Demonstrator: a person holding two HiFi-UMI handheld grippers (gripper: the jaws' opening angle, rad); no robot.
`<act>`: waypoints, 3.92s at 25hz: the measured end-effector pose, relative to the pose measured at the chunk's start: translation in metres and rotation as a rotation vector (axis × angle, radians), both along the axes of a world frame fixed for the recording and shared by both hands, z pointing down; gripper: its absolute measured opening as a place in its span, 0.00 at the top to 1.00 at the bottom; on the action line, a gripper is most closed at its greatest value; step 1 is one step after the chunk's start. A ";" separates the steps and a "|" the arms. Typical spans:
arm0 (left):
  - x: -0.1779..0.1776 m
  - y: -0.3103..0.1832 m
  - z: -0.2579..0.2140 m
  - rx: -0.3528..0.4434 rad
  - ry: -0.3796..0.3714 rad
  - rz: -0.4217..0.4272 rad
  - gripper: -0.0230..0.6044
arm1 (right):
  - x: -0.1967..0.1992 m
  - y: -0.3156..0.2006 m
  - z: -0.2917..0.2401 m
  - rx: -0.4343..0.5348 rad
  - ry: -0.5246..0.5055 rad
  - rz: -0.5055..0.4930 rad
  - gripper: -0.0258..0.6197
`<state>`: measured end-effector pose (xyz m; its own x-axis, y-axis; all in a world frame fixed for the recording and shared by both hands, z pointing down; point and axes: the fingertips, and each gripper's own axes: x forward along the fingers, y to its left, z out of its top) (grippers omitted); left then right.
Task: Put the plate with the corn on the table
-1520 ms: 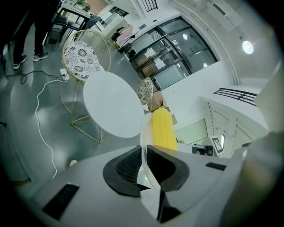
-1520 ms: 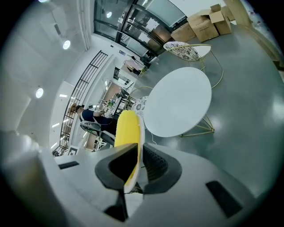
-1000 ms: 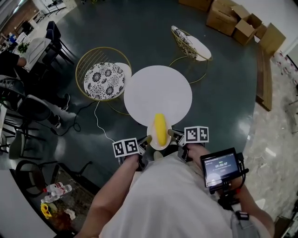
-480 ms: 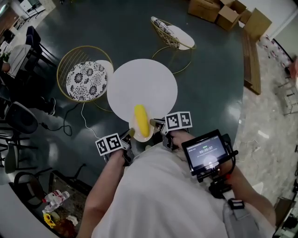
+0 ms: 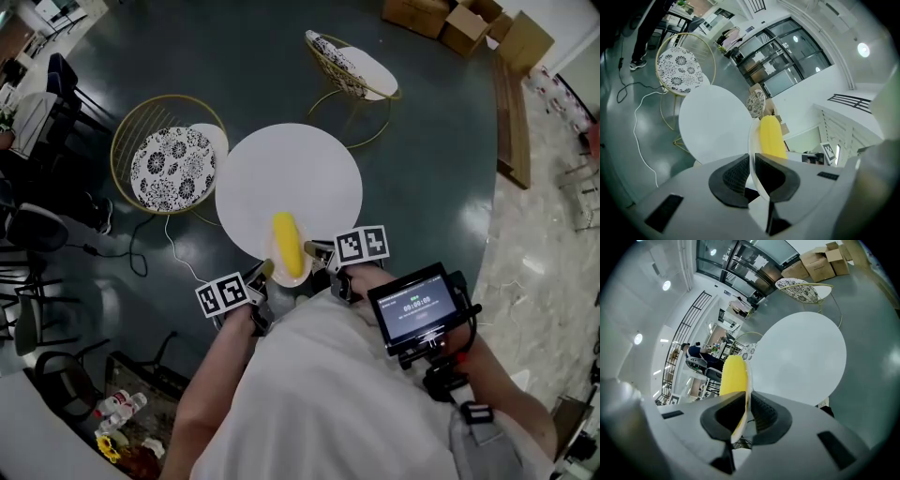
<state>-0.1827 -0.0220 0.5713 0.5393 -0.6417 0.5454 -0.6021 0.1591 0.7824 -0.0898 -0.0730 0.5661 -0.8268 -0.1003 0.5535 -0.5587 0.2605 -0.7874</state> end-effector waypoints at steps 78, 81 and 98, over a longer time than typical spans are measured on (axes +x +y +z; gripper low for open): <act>-0.005 -0.215 0.149 -0.138 -0.144 0.038 0.89 | -0.005 -0.216 0.161 -0.045 0.172 -0.135 0.88; -0.011 -0.229 0.153 -0.137 -0.152 0.037 0.89 | -0.011 -0.230 0.165 -0.037 0.176 -0.134 0.88; -0.032 -0.260 0.181 -0.196 -0.238 0.015 0.89 | -0.031 -0.263 0.185 0.013 0.239 -0.163 0.88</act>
